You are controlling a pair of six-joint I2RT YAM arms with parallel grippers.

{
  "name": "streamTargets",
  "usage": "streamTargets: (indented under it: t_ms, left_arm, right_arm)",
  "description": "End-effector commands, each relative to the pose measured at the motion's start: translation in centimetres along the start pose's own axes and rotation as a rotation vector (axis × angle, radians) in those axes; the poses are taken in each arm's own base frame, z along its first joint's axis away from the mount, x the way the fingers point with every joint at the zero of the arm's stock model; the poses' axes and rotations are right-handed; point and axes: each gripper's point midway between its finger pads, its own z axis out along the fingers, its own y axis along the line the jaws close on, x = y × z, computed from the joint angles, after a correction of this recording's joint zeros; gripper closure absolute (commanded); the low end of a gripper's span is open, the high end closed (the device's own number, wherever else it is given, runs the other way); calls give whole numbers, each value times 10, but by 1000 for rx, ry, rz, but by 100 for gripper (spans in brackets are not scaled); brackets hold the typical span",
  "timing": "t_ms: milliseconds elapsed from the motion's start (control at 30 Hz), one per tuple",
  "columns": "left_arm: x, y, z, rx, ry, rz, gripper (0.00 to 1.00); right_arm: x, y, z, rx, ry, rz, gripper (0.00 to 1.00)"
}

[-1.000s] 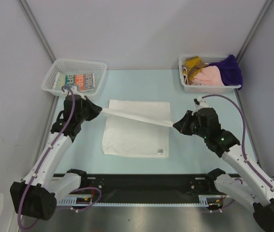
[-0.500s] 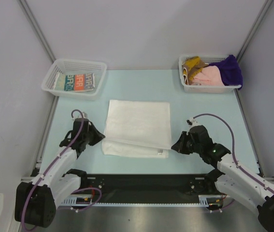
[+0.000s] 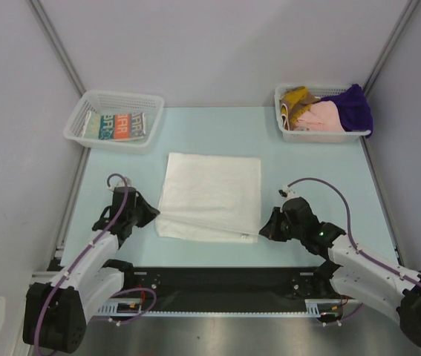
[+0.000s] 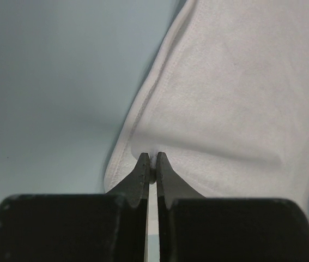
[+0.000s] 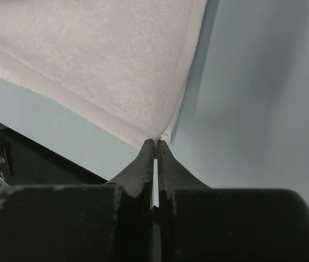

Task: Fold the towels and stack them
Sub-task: Fold the towel

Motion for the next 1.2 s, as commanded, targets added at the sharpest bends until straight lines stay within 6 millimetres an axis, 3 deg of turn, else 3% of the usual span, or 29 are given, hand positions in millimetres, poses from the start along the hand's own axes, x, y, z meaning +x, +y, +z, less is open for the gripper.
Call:
streamTargets:
  t_ms: [0,233,433,600,733,767,800,833,900,933,1000,1167]
  left_arm:
    - [-21,16,4,-69,-113,-17,97]
    - [-9,23,5,-64,-100,-24,95]
    - [-10,18,-2,-17,-121,-13,95]
    - [-9,20,-4,-16,-127,1,86]
    - [2,31,-1,-46,-104,-17,84]
    - [3,33,-1,-52,-101,-20,76]
    - [4,34,-1,-59,-100,-23,75]
    - [6,36,-1,-69,-90,-30,73]
    - [8,35,-2,-60,-78,-38,58]
    - [10,33,-3,-55,-69,-41,37]
    - [9,30,-5,-37,-68,-41,33]
    - [6,21,-14,-11,-70,-54,28]
  right_arm:
    - [9,-17,5,64,2,-1,100]
    - [16,-18,7,68,20,-5,100]
    - [18,-18,5,77,26,-2,100]
    - [19,-15,2,67,30,-11,99]
    - [22,-16,3,71,42,-13,96]
    - [23,-14,3,64,46,-7,94]
    - [24,-10,3,51,50,-8,93]
    - [26,-10,3,53,60,-12,91]
    - [29,-15,2,77,75,-17,81]
    - [29,-17,2,87,75,-16,75]
    - [30,-17,-1,93,78,-13,63]
    - [1,-8,-21,99,-32,-15,44]
